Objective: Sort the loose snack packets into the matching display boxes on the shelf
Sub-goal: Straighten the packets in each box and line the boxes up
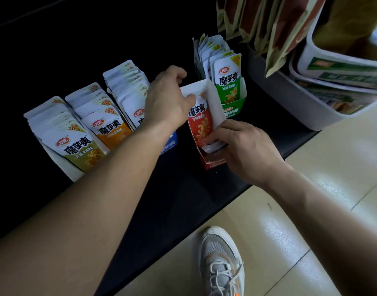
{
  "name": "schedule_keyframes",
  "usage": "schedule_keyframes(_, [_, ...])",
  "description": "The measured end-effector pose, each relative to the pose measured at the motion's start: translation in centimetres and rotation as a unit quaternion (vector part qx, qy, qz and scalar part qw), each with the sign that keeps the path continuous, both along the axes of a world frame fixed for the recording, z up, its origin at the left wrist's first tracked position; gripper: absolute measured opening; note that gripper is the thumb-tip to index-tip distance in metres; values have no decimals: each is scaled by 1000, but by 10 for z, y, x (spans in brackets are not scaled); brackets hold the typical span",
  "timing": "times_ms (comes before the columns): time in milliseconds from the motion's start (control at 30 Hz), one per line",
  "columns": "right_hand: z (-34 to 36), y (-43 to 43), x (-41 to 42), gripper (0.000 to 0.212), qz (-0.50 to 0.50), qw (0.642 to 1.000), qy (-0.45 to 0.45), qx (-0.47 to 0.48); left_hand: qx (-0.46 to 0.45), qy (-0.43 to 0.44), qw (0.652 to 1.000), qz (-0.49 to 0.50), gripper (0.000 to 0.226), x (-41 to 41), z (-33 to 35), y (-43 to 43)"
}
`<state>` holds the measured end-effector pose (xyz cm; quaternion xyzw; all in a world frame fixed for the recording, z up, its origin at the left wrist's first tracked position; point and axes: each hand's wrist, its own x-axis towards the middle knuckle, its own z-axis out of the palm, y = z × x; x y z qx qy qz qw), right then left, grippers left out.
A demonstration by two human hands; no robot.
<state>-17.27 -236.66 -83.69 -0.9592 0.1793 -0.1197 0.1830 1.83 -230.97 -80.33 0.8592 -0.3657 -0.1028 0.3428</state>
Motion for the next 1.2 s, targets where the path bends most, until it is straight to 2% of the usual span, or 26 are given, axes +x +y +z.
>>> schedule_keyframes(67, [1,-2,0,39,0,1000,-2,-9,95,-27,995,-19,53,9,-2,-17])
schedule_keyframes(133, [2,-1,1,36,8,1000,2,-18,152,-25,988,-27,49,13,-3,-27])
schedule_keyframes(300, [2,2,2,33,24,999,9,-24,170,-43,985,2,42,17,-8,-38])
schedule_keyframes(367, [2,2,3,32,26,999,12,-22,147,-54,987,22,30,20,-13,-38])
schedule_keyframes(467, [0,3,5,31,31,999,13,-34,114,-47,992,29,28,23,-16,-32])
schedule_keyframes(600, [-2,8,8,30,26,998,18,-49,90,-57,994,-17,30,25,-13,-25])
schedule_keyframes(767, [5,6,12,33,23,997,39,-55,40,-74,994,-73,12,20,-10,-11])
schedule_keyframes(867, [7,4,15,31,15,996,40,-73,-41,-76,994,-65,8,14,-8,-4])
schedule_keyframes(933, [8,5,15,29,12,996,28,-79,-101,-82,990,-45,14,12,-3,0])
schedule_keyframes(1000, [8,7,12,35,9,997,8,-77,-139,-72,987,-28,12,10,4,5])
schedule_keyframes(1067, [5,12,6,37,7,996,-10,-88,-157,-56,986,-15,5,12,8,12])
schedule_keyframes(1133, [-3,16,-2,27,2,993,-25,-114,-165,-49,985,-9,5,12,9,18])
schedule_keyframes(1200, [-10,18,-7,31,-9,991,-45,-122,-162,-36,986,-19,5,12,10,22])
